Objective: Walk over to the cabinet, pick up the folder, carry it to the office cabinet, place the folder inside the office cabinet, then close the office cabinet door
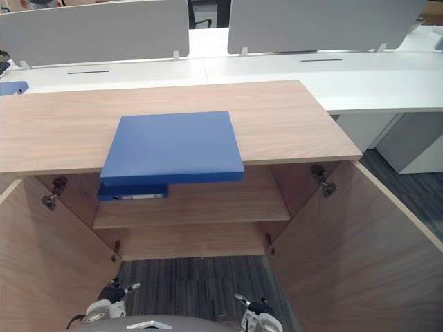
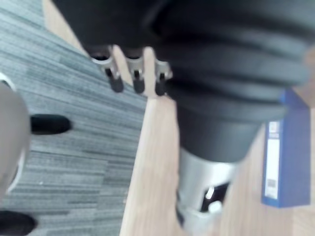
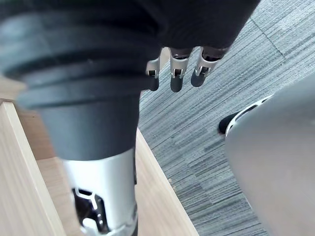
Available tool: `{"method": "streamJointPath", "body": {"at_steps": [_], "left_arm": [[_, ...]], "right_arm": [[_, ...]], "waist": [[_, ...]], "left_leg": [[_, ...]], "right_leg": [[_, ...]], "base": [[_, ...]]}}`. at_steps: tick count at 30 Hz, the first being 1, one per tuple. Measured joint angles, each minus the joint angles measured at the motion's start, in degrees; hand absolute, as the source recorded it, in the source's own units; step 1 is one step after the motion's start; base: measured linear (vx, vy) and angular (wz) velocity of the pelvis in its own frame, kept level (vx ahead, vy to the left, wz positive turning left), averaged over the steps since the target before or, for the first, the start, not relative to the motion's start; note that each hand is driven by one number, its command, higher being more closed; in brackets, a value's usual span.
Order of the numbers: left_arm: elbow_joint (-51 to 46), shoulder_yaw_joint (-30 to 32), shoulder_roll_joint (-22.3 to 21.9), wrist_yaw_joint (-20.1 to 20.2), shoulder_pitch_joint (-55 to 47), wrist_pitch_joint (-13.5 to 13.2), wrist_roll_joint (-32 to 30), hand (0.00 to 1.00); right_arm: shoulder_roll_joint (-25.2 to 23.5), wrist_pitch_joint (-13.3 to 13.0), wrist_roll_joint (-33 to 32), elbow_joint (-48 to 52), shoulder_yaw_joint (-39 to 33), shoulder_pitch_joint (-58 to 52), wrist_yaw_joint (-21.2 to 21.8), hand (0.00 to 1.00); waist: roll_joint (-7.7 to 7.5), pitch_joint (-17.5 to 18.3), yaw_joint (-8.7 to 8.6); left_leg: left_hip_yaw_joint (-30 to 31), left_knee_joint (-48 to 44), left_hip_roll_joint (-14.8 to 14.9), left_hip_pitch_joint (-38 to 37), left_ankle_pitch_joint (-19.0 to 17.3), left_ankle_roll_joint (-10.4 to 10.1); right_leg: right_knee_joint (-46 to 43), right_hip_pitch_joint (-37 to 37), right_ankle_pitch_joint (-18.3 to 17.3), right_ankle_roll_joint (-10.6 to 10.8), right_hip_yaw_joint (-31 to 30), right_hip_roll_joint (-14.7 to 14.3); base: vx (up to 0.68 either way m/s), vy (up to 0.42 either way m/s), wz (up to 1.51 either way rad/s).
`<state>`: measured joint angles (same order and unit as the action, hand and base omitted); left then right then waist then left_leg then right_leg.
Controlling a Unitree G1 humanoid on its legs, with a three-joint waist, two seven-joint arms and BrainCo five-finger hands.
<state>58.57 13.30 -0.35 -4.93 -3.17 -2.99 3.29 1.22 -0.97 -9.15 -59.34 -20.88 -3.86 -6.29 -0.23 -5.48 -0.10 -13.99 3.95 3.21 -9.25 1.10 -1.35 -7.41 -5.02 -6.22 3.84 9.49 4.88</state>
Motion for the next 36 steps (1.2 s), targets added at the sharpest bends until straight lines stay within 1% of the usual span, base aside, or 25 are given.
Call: {"method": "streamJointPath", "body": {"at_steps": [1, 3, 4, 5, 6, 7, 9, 10, 12, 13, 15, 16, 18, 19, 24, 26, 29, 31, 34, 36], "left_arm": [[-3.5, -0.1, 0.0, -0.6, -1.3, 0.0, 0.6, 0.0], [-7.1, -0.2, 0.2, -1.1, -2.3, -0.1, 1.2, 0.0], [-12.8, -1.4, 1.5, -1.7, -3.5, -0.2, 1.2, 0.0], [-15.4, -1.9, 2.1, -2.1, -4.1, -0.2, 1.1, 0.0], [-20.8, -2.4, 3.4, -2.6, -5.1, -0.8, 1.1, 0.0], [-23.3, -2.4, 4.1, -2.7, -5.4, -1.0, 1.0, 0.0], [-31.5, -2.4, 6.6, -3.6, -6.1, -2.6, 0.4, 0.0], [-33.3, -2.5, 7.0, -3.7, -6.1, -2.8, 0.1, 0.0], [-40.0, -2.7, 7.8, -4.9, -6.8, -3.8, -0.2, 0.0], [-41.4, -2.9, 7.9, -4.9, -6.9, -4.1, -0.3, 0.0], [-47.7, -4.1, 8.3, -5.1, -7.8, -4.7, -1.7, 0.0], [-49.3, -4.4, 8.3, -5.1, -7.9, -4.8, -2.1, 0.0], [-53.5, -5.0, 8.3, -5.1, -8.0, -6.0, -2.5, 0.0], [-56.0, -5.0, 8.3, -5.3, -8.4, -6.3, -3.8, 0.0], [-62.9, -5.0, 8.4, -6.8, -9.8, -7.2, -7.3, 0.0], [-65.4, -5.2, 8.6, -7.0, -10.1, -7.5, -7.7, 0.0], [-70.2, -6.9, 9.4, -7.1, -11.1, -8.0, -9.0, 0.0], [-73.5, -8.4, 10.8, -7.1, -11.6, -8.6, -10.6, 0.0], [-75.5, -9.6, 11.7, -7.1, -11.6, -9.0, -12.8, 0.0], [-76.6, -11.4, 12.3, -7.1, -11.6, -9.4, -14.8, 0.0]], "right_arm": [[0.1, 0.0, 0.0, 0.0, 0.1, -0.1, 0.0, 0.0], [0.2, -0.1, -0.2, 0.0, 0.3, -0.1, -0.1, 0.0], [0.1, -0.1, -0.5, 0.1, 0.8, -0.2, -0.1, 0.0], [0.1, -0.1, -0.7, 0.2, 1.1, -0.3, -0.1, 0.0], [0.1, -0.3, -0.7, 0.5, 2.1, -0.6, -0.1, 0.0], [0.2, -0.4, -0.7, 0.7, 2.4, -0.6, -0.1, 0.0], [0.2, -0.5, -0.7, 1.6, 2.7, -0.8, -0.1, 0.0], [0.2, -0.5, -0.7, 2.0, 2.8, -0.9, -0.1, 0.0], [0.2, -0.6, -0.7, 2.3, 2.9, -1.4, 0.0, 0.0], [0.3, -0.6, -0.7, 2.3, 3.1, -1.4, 0.0, 0.0], [0.5, -0.6, -0.7, 2.6, 4.7, -1.4, 0.0, 0.0], [0.5, -0.6, -0.7, 2.8, 4.9, -1.4, 0.0, 0.0], [0.4, -0.6, -0.7, 2.9, 5.0, -1.4, 0.1, 0.0], [0.4, -0.6, -0.7, 3.0, 5.0, -1.4, 0.1, 0.0], [0.4, -0.6, -0.7, 4.2, 5.1, -1.9, 0.1, 0.0], [0.4, -0.7, -0.7, 4.4, 5.1, -2.2, 0.2, 0.0], [0.5, -0.8, -0.7, 4.3, 5.2, -2.5, 0.9, 0.0], [0.6, -1.4, -0.7, 4.1, 5.7, -2.6, 1.1, 0.0], [1.7, -1.5, -0.7, 2.5, 7.0, -2.5, 1.3, 0.0], [1.9, -1.6, -0.7, 2.1, 7.2, -2.5, 1.4, 0.0]], "waist": [[0.22, 0.1, 0.15], [-0.1, -0.1, 0.23], [-0.45, -0.2, 0.27], [-0.47, -0.2, 0.3], [-0.48, -0.2, 0.35], [-0.58, -0.2, 0.43], [-0.49, -0.2, 0.64], [-0.47, -0.1, 0.72], [-0.39, -0.2, 0.98], [-0.28, -0.2, 1.01], [0.01, -0.1, 1.18], [0.06, -0.2, 1.18], [0.08, -0.2, 1.37], [0.11, -0.2, 1.44], [0.1, -0.2, 1.56], [0.08, -0.1, 1.56], [-0.2, 0.3, 1.51], [-0.35, 0.6, 1.43], [-0.36, 1.1, 1.13], [-0.19, 1.5, 0.73]], "left_leg": [[0.2, 0.5, -0.1, 0.1, 0.4, 0.2], [0.6, 0.5, -0.3, 0.4, 0.5, 0.4], [1.2, 0.5, -0.4, 0.6, 0.5, 0.4], [1.3, 0.5, -0.5, 0.7, 0.5, 0.4], [1.4, 0.6, -0.6, 0.7, 0.5, 0.4], [1.4, 0.7, -0.6, 0.7, 0.5, 0.4], [1.4, 0.9, -0.8, 0.8, 0.5, 0.4], [1.4, 0.9, -0.8, 0.8, 0.5, 0.4], [1.6, 0.7, -1.0, 0.6, 0.4, 0.3], [1.7, 0.6, -1.0, 0.5, 0.4, 0.3], [2.6, 0.6, -1.0, 0.4, 0.3, 0.2], [3.0, 0.6, -1.0, 0.3, 0.3, 0.2], [3.2, 0.6, -1.0, 0.1, 0.3, 0.2], [3.3, 0.6, -1.0, -0.1, 0.3, 0.2], [3.3, 0.9, -1.0, -0.9, 0.2, 0.3], [3.4, 0.9, -0.9, -0.7, 0.2, 0.3], [3.7, 0.9, -0.7, 0.1, 0.0, -0.1], [3.9, 0.9, -0.6, 0.1, 0.2, -0.1], [4.1, 0.9, -0.6, 0.1, 0.3, 0.1], [4.4, 0.9, -0.6, 0.1, 0.3, 0.1]], "right_leg": [[0.6, 0.0, 0.4, 0.1, 0.1, 0.0], [0.9, 0.0, 0.5, 0.3, 0.0, 0.0], [1.0, -0.1, 0.5, 0.3, 0.0, 0.0], [1.0, -0.1, 0.6, 0.2, 0.0, 0.0], [1.2, -0.1, 0.6, 0.1, -0.1, 0.0], [1.3, -0.2, 0.6, 0.1, -0.2, 0.0], [1.7, -0.2, 0.6, 0.1, -0.8, 0.0], [1.8, -0.2, 0.7, 0.1, -0.8, 0.0], [2.2, -0.9, 0.9, 0.2, -0.7, 0.0], [2.3, -1.1, 1.0, 0.2, -0.7, 0.0], [2.5, -1.5, 1.0, 0.1, -0.5, 0.0], [2.5, -1.9, 1.0, 0.1, -0.3, 0.0], [2.6, -2.3, 1.0, 0.0, 0.0, 0.0], [2.6, -2.6, 1.0, -0.1, 0.1, 0.0], [2.5, -3.0, 0.9, -0.3, 0.1, 0.1], [2.4, -2.9, 0.7, -0.5, 0.0, 0.1], [2.4, -2.7, 0.4, -0.5, 0.0, 0.0], [2.1, -2.7, 0.7, -0.1, 0.0, -0.2], [1.9, -2.7, 0.8, -0.1, -0.3, -0.4], [1.8, -2.8, 0.7, -0.2, -2.8, -0.6]], "base": [[-0.06, 0.01, 0.17], [-0.03, 0.01, 0.09], [-0.02, 0.009, 0.11], [0.0, 0.013, 0.1], [0.01, 0.009, 0.04], [0.0, 0.0, 0.0], [0.0, 0.0, 0.0], [0.03, 0.011, -0.01], [0.05, 0.008, 0.03], [0.06, 0.001, 0.03], [0.06, -0.011, 0.05], [0.04, -0.02, 0.12], [0.01, -0.017, 0.09], [-0.01, -0.014, 0.03], [-0.04, -0.006, 0.0], [-0.08, -0.012, 0.01], [-0.04, -0.018, 0.04], [0.0, 0.0, 0.0], [0.01, -0.017, 0.02], [0.01, 0.003, 0.08]]}}
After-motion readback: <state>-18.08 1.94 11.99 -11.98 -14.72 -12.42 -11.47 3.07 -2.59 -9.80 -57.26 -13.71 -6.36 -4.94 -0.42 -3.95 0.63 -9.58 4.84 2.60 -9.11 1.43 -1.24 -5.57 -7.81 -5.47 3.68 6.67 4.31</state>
